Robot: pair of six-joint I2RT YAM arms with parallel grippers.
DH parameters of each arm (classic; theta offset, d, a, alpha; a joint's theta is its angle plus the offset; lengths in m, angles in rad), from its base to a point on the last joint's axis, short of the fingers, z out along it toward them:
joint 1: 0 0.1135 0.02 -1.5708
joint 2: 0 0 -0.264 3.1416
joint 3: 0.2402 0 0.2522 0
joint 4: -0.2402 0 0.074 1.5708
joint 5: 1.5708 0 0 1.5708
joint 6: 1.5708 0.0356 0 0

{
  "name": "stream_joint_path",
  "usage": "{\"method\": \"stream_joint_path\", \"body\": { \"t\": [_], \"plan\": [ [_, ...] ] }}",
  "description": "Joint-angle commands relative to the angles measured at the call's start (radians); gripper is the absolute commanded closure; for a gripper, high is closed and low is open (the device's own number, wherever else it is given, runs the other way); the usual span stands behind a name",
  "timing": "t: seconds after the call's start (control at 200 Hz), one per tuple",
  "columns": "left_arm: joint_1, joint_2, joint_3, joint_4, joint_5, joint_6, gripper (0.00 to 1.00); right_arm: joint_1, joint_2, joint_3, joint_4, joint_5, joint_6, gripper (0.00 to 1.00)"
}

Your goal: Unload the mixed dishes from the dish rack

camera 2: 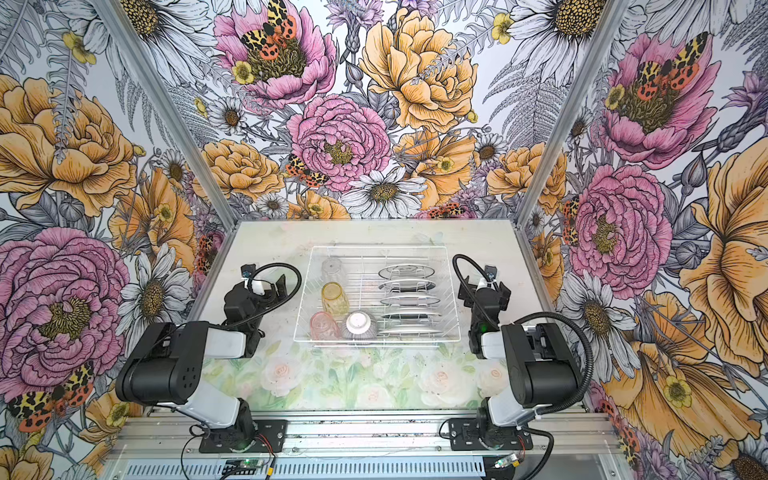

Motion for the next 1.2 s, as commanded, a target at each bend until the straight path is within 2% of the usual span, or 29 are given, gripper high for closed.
{"method": "stream_joint_path", "body": {
  "t": [0.0,0.691,0.861,0.986,1.071,1.191],
  "plan": [
    [-0.008,-0.02,0.01,0.0,-0.013,0.013,0.01,-0.003,0.004,0.016,0.021,-0.004,0.001,0.0],
    [0.002,-0.021,0.012,-0.005,0.005,0.007,0.01,-0.003,0.004,0.014,0.021,-0.004,0.001,0.0],
    [0.016,-0.026,0.027,-0.037,0.068,0.01,0.01,-0.004,0.003,0.016,0.021,-0.004,0.0,0.0],
    [0.021,-0.055,0.058,-0.114,0.068,0.006,0.13,-0.006,0.004,0.015,0.021,-0.008,0.003,0.01],
    [0.026,-0.102,0.154,-0.328,0.087,0.005,0.26,-0.006,0.002,0.014,0.021,-0.009,0.002,0.0],
    [-0.006,-0.17,0.213,-0.483,0.019,0.008,0.31,-0.008,0.002,0.013,0.021,-0.011,0.003,0.01]
  ]
}}
